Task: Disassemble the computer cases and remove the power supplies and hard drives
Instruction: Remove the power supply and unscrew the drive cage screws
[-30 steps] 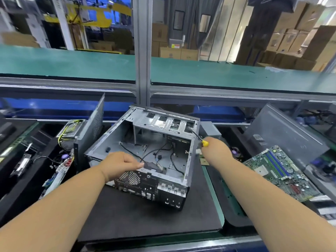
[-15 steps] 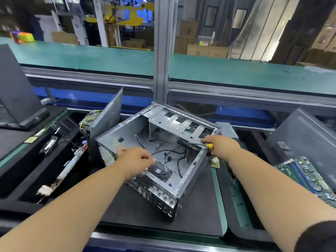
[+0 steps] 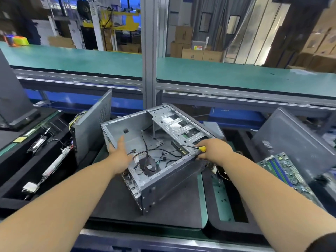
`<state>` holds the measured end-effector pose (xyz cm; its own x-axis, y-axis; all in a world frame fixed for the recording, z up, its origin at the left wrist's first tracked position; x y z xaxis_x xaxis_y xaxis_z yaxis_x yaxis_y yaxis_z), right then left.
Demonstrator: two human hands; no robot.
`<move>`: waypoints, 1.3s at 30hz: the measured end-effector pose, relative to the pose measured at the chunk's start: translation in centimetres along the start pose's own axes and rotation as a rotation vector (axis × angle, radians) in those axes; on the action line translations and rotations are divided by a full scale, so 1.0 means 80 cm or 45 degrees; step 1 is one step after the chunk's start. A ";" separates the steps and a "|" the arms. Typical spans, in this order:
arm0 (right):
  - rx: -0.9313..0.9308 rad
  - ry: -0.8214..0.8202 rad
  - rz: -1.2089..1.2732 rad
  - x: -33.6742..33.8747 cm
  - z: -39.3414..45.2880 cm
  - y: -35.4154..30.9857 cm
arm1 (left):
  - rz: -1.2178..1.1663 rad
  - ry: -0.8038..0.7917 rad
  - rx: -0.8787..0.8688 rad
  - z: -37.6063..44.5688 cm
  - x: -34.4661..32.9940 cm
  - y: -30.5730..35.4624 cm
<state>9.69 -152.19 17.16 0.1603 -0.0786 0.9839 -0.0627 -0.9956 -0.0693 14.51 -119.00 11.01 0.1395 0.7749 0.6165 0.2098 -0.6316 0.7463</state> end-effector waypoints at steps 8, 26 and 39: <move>-0.008 -0.016 0.276 -0.005 -0.016 -0.002 | 0.369 -0.174 -0.066 0.044 0.029 0.008; -0.764 0.349 0.214 0.004 -0.018 -0.014 | 0.738 -0.246 -0.271 0.105 0.076 0.035; -0.916 0.135 0.297 0.002 -0.039 -0.038 | 0.547 -0.234 -0.764 0.074 0.050 0.073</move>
<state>6.86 -149.01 18.01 -0.0292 -0.2415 0.9700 -0.7155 -0.6726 -0.1890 22.02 -119.44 16.39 0.2602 0.4162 0.8712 -0.4544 -0.7434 0.4909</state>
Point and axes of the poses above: each hand's wrist, its own z-axis towards the middle knuckle, its own x-axis out of the back of the hand, y = z × x, the point moved 6 cm from there along z, towards the middle knuckle, and after that the axes turned 4 degrees about -z, right-handed, at the moved point
